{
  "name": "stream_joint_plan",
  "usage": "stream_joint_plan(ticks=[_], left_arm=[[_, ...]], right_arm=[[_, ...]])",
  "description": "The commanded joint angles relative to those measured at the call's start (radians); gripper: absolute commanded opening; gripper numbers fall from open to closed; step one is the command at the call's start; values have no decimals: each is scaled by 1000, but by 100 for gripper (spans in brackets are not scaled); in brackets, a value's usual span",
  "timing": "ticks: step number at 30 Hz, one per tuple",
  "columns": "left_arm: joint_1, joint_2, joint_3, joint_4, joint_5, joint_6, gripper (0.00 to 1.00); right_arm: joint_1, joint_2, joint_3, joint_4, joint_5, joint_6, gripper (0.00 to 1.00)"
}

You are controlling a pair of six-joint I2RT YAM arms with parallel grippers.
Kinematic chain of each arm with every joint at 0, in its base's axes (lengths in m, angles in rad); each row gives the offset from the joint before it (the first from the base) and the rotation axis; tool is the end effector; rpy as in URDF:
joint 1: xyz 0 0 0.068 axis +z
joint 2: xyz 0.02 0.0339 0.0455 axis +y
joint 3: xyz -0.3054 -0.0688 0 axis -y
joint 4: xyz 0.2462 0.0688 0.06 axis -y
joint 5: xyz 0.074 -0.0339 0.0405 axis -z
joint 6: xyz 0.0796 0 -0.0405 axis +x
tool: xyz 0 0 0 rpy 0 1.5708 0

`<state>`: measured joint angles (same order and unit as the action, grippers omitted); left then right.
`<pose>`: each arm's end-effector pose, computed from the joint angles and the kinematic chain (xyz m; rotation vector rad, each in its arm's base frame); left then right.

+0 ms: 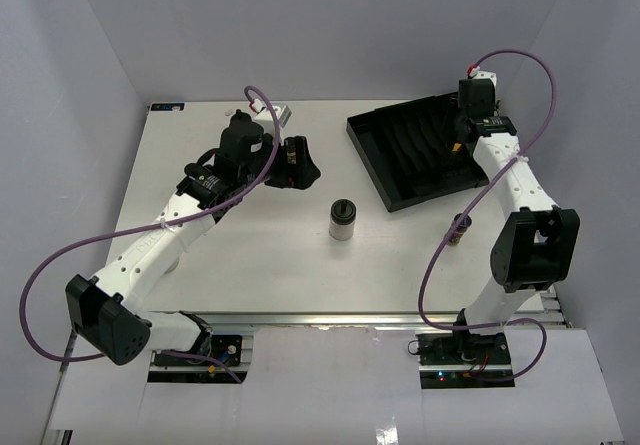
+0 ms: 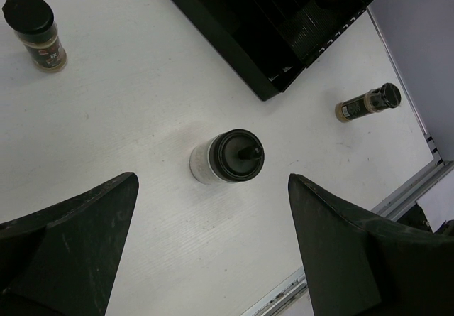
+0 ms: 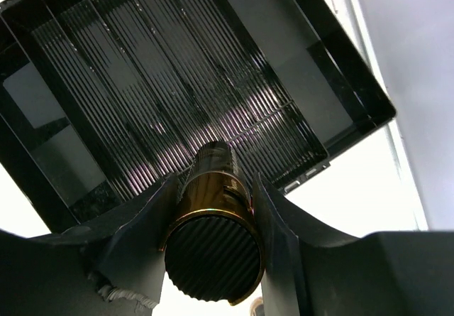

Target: Organize the condiment bottles

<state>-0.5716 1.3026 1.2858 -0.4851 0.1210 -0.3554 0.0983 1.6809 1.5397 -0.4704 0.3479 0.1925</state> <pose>0.2643 -0.1814 0.3902 0.3074 2.1209 -0.6828 0.4282 0.0150 0.3563 0.2960 2.1279 -0.2108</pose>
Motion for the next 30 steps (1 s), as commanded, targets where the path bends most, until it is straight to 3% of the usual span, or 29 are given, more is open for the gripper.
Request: stream_joint_plan(ticks=[1,30], left_arm=[[-1,-11,34,13,-12,15,98],[-1,33,49,27,33,-8,98]], right_arm=[[-11,29,-19,89,-14,-28,8],[-12,-66,-116,86,25,-34,8]])
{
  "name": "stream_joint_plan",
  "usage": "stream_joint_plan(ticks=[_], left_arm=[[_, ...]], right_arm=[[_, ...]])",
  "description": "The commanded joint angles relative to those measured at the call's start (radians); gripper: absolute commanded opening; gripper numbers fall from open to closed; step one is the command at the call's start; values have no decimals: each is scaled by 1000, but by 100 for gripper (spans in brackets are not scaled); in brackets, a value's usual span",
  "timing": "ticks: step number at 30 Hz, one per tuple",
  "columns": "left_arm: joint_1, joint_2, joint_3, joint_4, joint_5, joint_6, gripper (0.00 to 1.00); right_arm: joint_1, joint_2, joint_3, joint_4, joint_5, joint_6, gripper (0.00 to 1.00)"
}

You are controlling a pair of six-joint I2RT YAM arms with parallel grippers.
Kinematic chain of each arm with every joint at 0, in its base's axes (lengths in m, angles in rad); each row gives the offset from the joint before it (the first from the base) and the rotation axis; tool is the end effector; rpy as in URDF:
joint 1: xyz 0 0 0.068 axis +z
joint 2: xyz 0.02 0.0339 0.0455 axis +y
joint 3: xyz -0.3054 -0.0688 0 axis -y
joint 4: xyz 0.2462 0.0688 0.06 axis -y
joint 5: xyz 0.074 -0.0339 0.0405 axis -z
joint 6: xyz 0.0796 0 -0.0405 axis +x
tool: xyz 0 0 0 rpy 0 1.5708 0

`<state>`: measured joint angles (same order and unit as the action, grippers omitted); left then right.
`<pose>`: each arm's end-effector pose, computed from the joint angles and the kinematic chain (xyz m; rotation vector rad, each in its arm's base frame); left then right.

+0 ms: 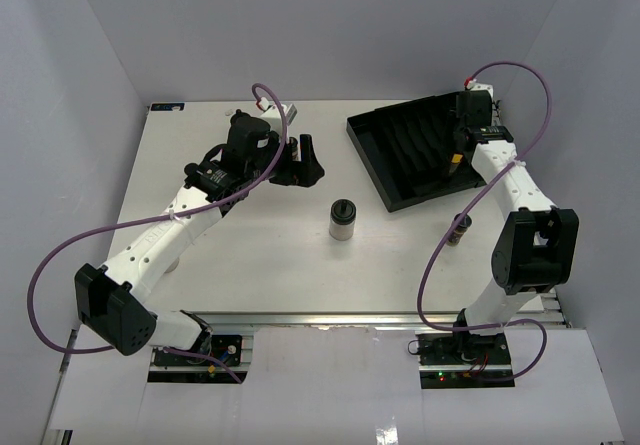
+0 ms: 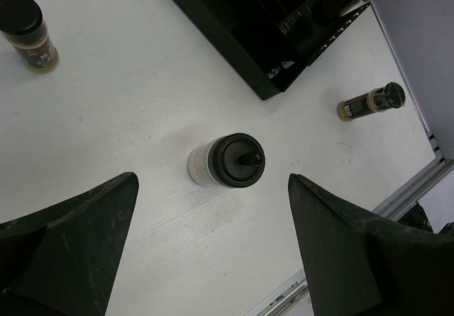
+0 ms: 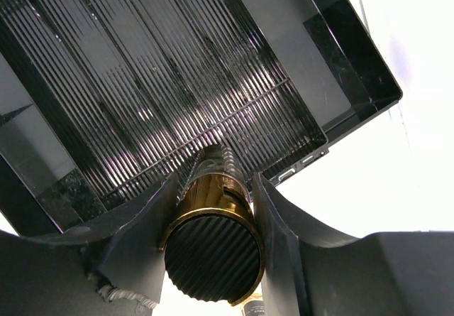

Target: Organize the condiment bottles

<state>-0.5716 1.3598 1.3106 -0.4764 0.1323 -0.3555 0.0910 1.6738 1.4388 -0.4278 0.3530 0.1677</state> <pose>0.2779 -0.1912 0.3832 0.3159 2.1458 -0.6866 0.4228 0.0109 0.3268 0.2743 2.1801 -0.2494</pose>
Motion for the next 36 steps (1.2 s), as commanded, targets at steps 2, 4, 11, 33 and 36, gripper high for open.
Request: stream_joint_plan(ticks=[2,4,11,33,36], left_arm=[[-1,-25,22,15,20,-8,98],[-2,-30,18,15,20,-7,98],[-1,-44,17,-1,1,-1,98],[-1,-49,3,-3,-10,-1,98],[-2,-50,8,-5,-12,2,98]], right_arm=[[-5,-52,-26,62,18,-11,8],[-7,-40,-36,77,11,-11,8],[-13,-6,-25,83,-8,6,23],[-46,11,-26,75,-67,16,73],[-46,3,8,30,-74,9,80]])
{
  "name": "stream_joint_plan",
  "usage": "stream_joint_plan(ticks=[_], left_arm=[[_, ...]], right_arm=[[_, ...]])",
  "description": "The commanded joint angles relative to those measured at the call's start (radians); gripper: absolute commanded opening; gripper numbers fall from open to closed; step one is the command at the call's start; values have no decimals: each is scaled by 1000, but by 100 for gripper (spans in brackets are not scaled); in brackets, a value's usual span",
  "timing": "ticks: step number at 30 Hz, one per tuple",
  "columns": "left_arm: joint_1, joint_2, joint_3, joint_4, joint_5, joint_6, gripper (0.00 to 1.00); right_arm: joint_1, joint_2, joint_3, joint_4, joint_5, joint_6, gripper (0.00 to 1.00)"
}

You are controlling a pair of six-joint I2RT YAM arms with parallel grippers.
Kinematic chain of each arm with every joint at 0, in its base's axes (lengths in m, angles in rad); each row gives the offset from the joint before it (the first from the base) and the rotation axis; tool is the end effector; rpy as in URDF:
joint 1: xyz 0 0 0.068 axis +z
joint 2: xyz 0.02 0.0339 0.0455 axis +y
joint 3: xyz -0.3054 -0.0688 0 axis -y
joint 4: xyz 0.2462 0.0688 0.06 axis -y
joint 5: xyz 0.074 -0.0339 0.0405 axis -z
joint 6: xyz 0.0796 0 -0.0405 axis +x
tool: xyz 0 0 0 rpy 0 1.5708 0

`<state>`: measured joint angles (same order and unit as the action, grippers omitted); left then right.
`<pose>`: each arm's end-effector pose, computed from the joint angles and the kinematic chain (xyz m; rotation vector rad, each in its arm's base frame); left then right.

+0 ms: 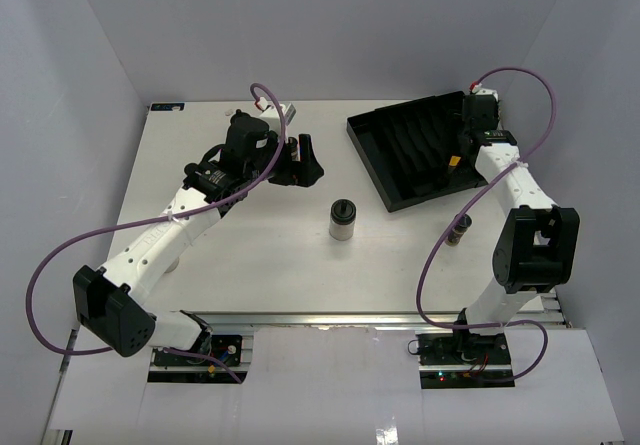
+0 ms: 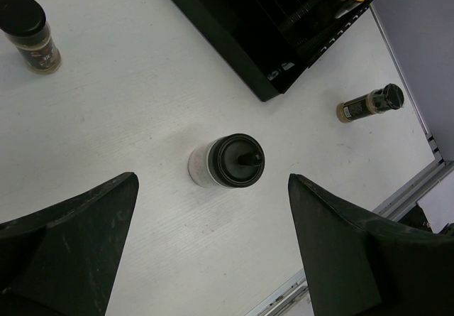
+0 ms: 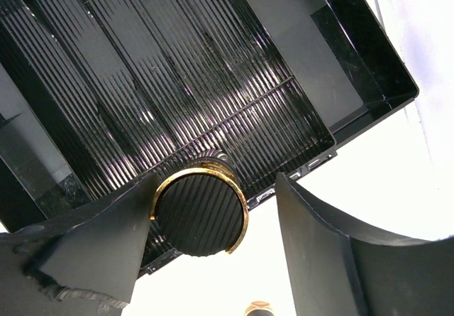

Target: Organize the condiment bottles

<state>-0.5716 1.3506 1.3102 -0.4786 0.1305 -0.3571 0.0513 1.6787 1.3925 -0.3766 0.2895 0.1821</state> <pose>0.2757 -0.1897 0.3857 0.3128 2.1394 -0.6878 0.4251 -0.0009 0.3127 0.3003 2.1878 -0.1937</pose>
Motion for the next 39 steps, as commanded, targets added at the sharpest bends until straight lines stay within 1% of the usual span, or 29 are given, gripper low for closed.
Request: stream_joint_plan(ticks=[1,3,7,9,12,15,18,20,22,23,27,29,32,36,39], left_arm=[[-1,-41,12,-3,-12,6,98],[-1,-36,27,-8,-25,11,98],[-2,-33,60,-33,-62,14,98],[0,-34,65,-40,-84,12,98],[17,-34,61,-53,-114,-21,98],[50,-56,16,-38,-111,-69,98],[65,-90,-10,-38,-109,-99,98],[71,-102,-6,-63,-114,-105,98],[73,-122,-2,-85,-161,-117,98],[73,-137,-7,-85,-180,-123,98],[75,-223,-42,-68,-190,-131,98],[74,-234,-33,-87,-202,-128,98],[73,-248,-24,-113,-225,-125,98],[73,-280,-40,-106,-238,-126,98],[75,-291,-50,-97,-247,-123,98]], right_arm=[[-7,-5,74,-48,-12,-6,82],[-7,-29,111,-90,-25,-6,86],[-2,-97,144,-122,-88,-17,90],[8,-138,146,-126,-150,-36,91],[106,-196,127,-118,-246,-91,98],[214,-224,116,-117,-330,-137,93],[330,-223,105,-109,-426,-172,93],[402,-215,89,-94,-459,-177,93],[468,-198,76,-83,-481,-181,92],[501,-187,71,-75,-486,-196,90],[546,-111,60,-57,-493,-220,90],[570,-71,73,-71,-490,-228,90],[607,-25,77,-91,-441,-246,90],[633,7,48,-105,-362,-256,90],[643,31,37,-136,-344,-267,90]])
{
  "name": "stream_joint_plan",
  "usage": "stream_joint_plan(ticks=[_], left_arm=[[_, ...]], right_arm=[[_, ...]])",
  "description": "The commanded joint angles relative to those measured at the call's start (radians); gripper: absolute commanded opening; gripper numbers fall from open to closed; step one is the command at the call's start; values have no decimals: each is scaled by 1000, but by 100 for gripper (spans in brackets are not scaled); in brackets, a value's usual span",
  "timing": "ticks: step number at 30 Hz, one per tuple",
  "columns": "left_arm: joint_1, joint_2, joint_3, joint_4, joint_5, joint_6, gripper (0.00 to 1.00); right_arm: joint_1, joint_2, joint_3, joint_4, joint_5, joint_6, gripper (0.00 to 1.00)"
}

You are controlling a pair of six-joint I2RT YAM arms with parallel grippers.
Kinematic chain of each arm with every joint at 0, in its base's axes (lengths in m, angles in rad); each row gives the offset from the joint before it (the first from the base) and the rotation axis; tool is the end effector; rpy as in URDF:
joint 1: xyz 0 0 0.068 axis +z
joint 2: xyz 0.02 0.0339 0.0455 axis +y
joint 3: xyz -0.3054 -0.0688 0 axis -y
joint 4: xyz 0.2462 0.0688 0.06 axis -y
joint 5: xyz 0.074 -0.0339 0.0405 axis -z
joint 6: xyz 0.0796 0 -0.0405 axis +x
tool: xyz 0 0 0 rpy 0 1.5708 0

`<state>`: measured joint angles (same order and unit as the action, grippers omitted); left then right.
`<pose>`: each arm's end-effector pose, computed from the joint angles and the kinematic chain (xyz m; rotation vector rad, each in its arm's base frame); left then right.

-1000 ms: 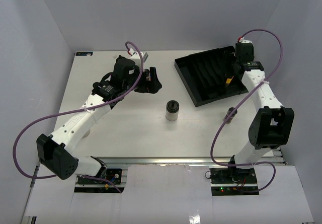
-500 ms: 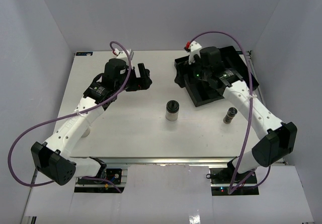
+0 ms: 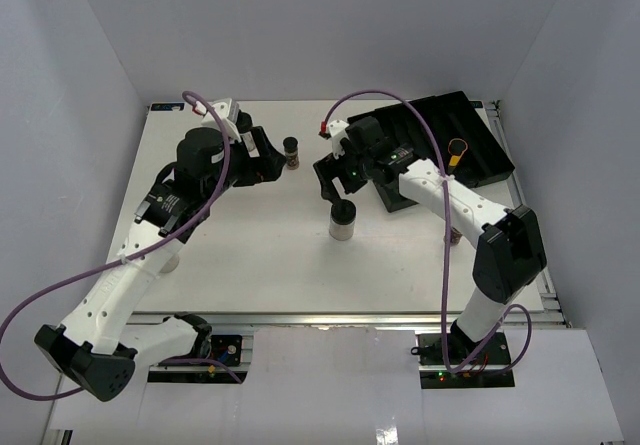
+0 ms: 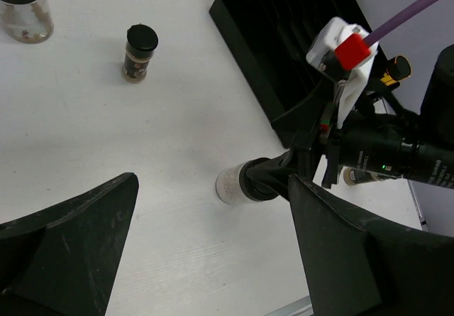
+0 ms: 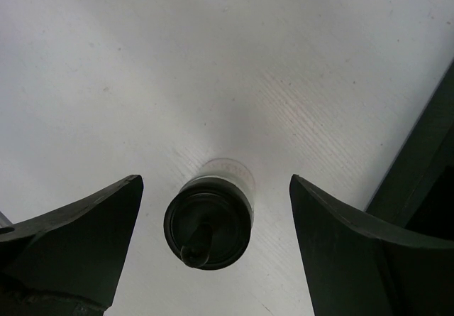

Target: Organize the condiment bottles

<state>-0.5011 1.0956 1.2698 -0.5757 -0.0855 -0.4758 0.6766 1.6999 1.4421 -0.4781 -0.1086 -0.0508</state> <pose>0.2256 -0.1158 0.4269 -0.0315 2.0122 -0.5488 0.3269 0.2736 0.3088 -0.8859 2.1687 0.4408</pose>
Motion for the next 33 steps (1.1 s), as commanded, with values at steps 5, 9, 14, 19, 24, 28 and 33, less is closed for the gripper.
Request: stream_joint_plan(ticks=[5,9,14,19,24,28,33], left_arm=[[4,-31,-26,9,-34,-3,98],[3,-32,-50,21,-31,-6,98],[3,-38,-61,24,-35,-14,98],[3,-52,-69,26,-53,-14,98],[3,-51,-73,23,-50,-15,98],[3,-53,-76,27,-50,-17,98],[3,-56,-75,27,-44,-19,98]], right_arm=[[39,15,-35,-69,67,-39,90],[41,36,-54,-98,104,-22,91],[42,42,-96,-69,66,-22,94],[48,60,-103,-50,50,-17,98],[49,69,-98,-54,70,-2,84],[50,57,-91,-41,96,5,51],[49,44,-6,-88,126,0,8]])
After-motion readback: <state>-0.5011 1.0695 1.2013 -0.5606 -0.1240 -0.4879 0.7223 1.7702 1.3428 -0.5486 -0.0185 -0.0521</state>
